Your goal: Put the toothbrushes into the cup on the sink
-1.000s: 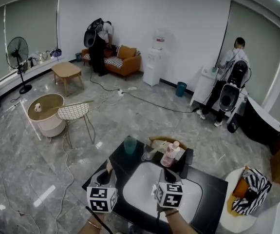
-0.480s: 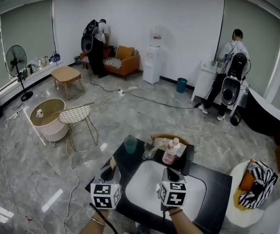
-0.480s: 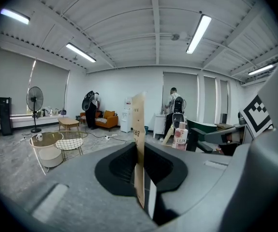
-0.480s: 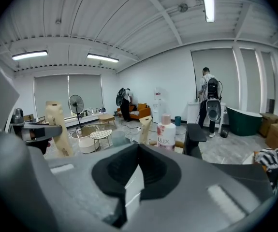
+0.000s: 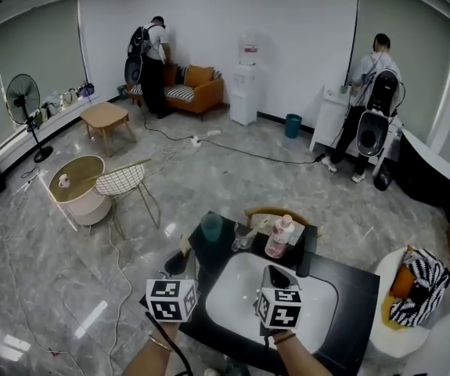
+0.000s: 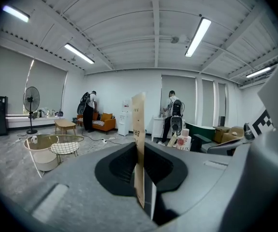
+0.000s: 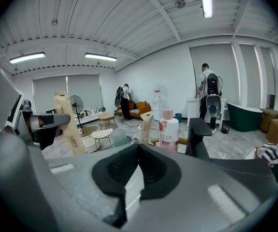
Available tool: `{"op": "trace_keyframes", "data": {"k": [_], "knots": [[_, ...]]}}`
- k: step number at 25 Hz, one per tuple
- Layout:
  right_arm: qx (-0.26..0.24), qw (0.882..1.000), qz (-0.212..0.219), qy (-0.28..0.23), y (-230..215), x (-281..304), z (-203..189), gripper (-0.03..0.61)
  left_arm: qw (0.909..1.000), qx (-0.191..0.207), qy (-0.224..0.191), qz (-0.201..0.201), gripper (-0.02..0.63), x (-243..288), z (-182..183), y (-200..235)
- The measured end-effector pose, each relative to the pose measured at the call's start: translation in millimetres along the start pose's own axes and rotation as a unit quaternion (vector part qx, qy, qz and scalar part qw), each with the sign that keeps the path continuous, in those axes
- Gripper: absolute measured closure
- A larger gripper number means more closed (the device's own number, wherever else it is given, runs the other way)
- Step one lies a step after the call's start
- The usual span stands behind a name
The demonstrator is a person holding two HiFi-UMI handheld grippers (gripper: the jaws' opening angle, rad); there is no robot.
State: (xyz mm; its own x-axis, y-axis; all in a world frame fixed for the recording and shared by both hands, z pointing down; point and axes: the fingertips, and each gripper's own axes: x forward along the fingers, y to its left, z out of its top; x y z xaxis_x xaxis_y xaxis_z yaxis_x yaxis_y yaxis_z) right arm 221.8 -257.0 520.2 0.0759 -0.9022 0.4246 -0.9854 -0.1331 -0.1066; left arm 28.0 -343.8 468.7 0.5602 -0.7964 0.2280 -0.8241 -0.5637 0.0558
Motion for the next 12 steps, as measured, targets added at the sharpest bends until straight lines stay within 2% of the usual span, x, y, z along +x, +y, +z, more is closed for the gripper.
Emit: {"op": "trace_keyframes", "data": {"k": [12], "knots": [[0.019, 1.0, -0.007, 0.01, 3.0, 15.9, -2.4, 0.575, 0.9997, 0.007, -0.019, -0.014, 0.575, 27.6, 23.8, 4.7]]}}
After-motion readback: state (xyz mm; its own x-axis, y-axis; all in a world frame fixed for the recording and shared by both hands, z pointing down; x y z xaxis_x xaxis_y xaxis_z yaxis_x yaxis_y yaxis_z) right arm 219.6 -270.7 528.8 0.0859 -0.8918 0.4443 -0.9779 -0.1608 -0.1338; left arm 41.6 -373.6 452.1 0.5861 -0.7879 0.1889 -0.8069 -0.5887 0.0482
